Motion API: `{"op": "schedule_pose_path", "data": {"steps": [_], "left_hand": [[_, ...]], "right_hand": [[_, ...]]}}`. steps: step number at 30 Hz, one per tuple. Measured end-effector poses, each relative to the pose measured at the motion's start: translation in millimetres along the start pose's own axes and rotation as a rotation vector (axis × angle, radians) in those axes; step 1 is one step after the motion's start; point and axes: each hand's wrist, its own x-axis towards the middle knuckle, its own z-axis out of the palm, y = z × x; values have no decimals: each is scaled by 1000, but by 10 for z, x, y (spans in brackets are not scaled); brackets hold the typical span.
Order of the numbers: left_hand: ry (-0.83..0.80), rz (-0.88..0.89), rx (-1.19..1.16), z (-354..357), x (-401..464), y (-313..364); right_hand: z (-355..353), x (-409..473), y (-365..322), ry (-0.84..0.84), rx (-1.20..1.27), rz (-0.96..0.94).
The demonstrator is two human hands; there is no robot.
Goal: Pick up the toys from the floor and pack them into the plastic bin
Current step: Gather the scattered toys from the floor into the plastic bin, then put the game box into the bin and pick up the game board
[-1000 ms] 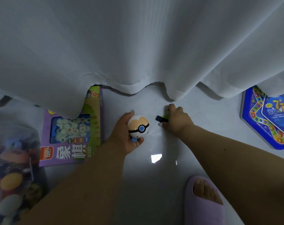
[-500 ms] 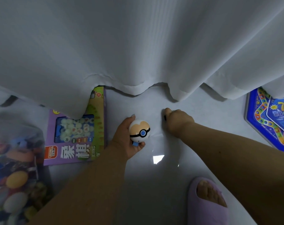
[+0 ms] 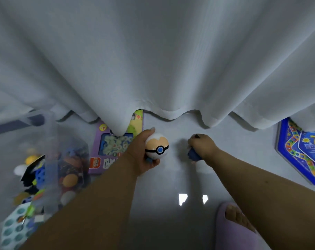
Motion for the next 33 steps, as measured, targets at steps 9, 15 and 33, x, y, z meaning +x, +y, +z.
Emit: {"op": "schedule_pose_path", "data": {"steps": [9,15,33], "left_hand": [[145,277,230,-876,-1700,912],[503,393,127,-1861,-2608,720],[468,465,249,-1671,-2295,535]], "right_hand": [[919,-1391,-1534,-418,848,-208],[1954,-2100,-2000,-625,566,-183],[1810,-2132,-1689,-335,376,-471]]}}
